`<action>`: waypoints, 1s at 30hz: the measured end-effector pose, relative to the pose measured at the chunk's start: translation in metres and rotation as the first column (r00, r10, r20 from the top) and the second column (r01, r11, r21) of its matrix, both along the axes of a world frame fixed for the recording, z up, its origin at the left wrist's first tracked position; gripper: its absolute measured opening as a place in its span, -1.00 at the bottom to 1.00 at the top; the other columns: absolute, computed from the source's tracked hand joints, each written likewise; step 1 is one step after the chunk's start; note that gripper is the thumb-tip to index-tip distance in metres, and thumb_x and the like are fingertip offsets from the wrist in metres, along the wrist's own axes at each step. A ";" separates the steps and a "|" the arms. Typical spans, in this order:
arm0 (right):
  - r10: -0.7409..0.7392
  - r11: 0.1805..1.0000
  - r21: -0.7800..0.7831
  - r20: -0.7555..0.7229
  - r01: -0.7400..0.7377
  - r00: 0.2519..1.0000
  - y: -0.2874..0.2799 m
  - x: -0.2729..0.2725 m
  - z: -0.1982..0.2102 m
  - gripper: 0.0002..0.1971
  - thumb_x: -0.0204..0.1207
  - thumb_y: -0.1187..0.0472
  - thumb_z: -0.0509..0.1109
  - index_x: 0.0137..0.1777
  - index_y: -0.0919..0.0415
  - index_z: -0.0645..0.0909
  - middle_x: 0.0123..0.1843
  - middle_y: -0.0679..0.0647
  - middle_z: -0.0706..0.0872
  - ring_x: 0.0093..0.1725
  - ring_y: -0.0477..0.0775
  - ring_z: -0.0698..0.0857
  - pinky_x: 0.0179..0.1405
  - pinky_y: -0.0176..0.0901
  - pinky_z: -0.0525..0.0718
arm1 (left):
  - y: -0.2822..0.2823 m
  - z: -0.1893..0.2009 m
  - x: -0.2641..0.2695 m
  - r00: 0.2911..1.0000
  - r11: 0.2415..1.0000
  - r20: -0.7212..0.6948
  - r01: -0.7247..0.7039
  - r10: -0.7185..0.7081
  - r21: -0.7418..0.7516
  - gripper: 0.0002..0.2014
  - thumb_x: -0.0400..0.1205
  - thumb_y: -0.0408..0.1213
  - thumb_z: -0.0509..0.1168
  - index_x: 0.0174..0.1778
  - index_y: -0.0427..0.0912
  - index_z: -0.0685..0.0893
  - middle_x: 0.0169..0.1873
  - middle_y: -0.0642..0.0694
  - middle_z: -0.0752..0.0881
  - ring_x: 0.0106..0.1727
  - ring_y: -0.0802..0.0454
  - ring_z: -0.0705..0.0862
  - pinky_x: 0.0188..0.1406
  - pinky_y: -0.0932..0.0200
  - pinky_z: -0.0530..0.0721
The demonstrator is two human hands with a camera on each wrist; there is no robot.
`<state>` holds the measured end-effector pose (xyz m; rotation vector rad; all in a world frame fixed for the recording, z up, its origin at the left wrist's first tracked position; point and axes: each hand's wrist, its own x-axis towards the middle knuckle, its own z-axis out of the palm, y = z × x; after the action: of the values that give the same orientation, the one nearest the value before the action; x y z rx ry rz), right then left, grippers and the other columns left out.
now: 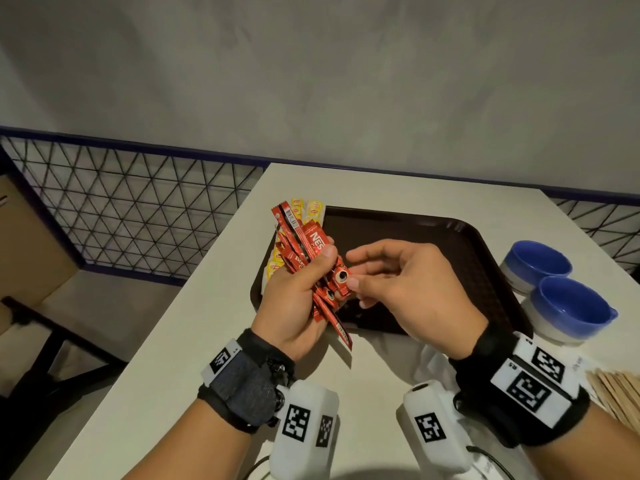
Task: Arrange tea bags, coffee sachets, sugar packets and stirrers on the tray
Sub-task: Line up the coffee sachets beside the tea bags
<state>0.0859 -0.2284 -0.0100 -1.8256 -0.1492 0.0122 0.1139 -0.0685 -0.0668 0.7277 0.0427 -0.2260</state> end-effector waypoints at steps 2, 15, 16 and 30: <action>-0.043 0.998 -0.053 0.025 0.044 0.999 0.000 0.003 -0.003 -0.89 0.54 0.39 0.61 0.00 0.21 0.85 -0.22 0.16 0.88 -0.27 0.08 0.86 -0.19 -0.17 0.86 | 0.002 0.001 -0.001 1.000 1.000 -0.021 -0.016 0.016 -0.002 -0.50 0.62 -0.36 0.52 0.48 -0.36 0.63 0.23 -0.41 0.70 0.20 -0.32 0.77 0.09 -0.16 0.76; -0.052 0.998 0.042 -0.068 0.055 0.996 -0.011 0.017 0.004 -0.90 0.63 0.38 0.52 0.07 0.26 0.84 -0.06 0.40 0.82 -0.23 0.19 0.84 -0.12 0.05 0.91 | 0.003 0.007 -0.001 0.995 0.991 -0.054 -0.084 0.090 0.105 -0.56 0.58 -0.27 0.52 0.37 -0.35 0.71 -0.12 -0.20 0.79 -0.19 -0.01 0.80 -0.34 0.09 0.76; -0.054 0.996 0.060 -0.073 0.059 0.996 -0.012 0.020 0.004 -0.89 0.64 0.39 0.51 0.09 0.26 0.83 -0.04 0.39 0.83 -0.21 0.19 0.85 -0.11 0.01 0.90 | 0.004 0.008 -0.001 0.991 0.988 -0.062 -0.114 0.121 0.105 -0.54 0.59 -0.28 0.52 0.40 -0.35 0.70 -0.13 -0.17 0.79 -0.21 0.00 0.79 -0.35 0.10 0.75; -0.233 0.947 -0.212 0.063 0.242 0.970 -0.033 0.159 0.017 -0.87 0.49 0.37 0.64 0.01 0.25 0.85 -0.16 0.23 0.86 -0.31 0.02 0.75 -0.31 -0.21 0.80 | 0.016 0.006 0.007 0.996 0.999 -0.081 -0.045 0.043 -0.026 -0.66 0.59 -0.13 0.50 0.15 -0.28 0.69 -0.15 -0.13 0.73 -0.18 -0.04 0.78 -0.09 0.06 0.79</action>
<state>0.2448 -0.2613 0.0074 -2.0541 0.0495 -0.1825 0.1209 -0.0524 -0.0604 0.6896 0.1317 -0.2134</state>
